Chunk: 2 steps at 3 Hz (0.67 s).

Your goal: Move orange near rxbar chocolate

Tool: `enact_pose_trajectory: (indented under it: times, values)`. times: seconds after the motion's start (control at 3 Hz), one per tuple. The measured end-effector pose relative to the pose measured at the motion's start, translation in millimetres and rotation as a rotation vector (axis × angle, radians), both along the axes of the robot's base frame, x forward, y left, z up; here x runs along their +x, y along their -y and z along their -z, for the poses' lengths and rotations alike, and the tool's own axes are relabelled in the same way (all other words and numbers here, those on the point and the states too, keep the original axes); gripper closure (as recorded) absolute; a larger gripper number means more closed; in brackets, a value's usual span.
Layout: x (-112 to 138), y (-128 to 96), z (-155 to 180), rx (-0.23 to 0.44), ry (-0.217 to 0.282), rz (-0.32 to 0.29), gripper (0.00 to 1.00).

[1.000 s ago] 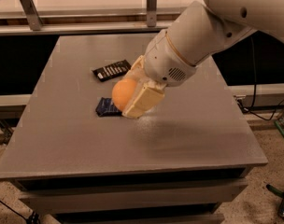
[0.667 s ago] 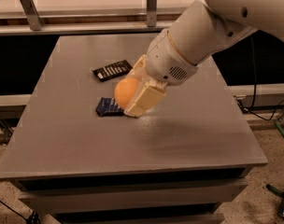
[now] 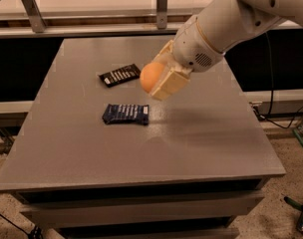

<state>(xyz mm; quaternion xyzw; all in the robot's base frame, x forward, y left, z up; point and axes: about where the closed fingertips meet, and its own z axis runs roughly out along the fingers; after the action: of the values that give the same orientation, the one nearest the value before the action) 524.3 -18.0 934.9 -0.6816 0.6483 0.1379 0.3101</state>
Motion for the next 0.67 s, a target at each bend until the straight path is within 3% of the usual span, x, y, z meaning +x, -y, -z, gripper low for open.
enact_pose_trajectory:
  times: [0.33, 0.67]
  values:
    - [38, 8, 6, 0.003, 0.041, -0.002, 1.0]
    - [68, 5, 26, -0.002, 0.033, 0.0, 1.0]
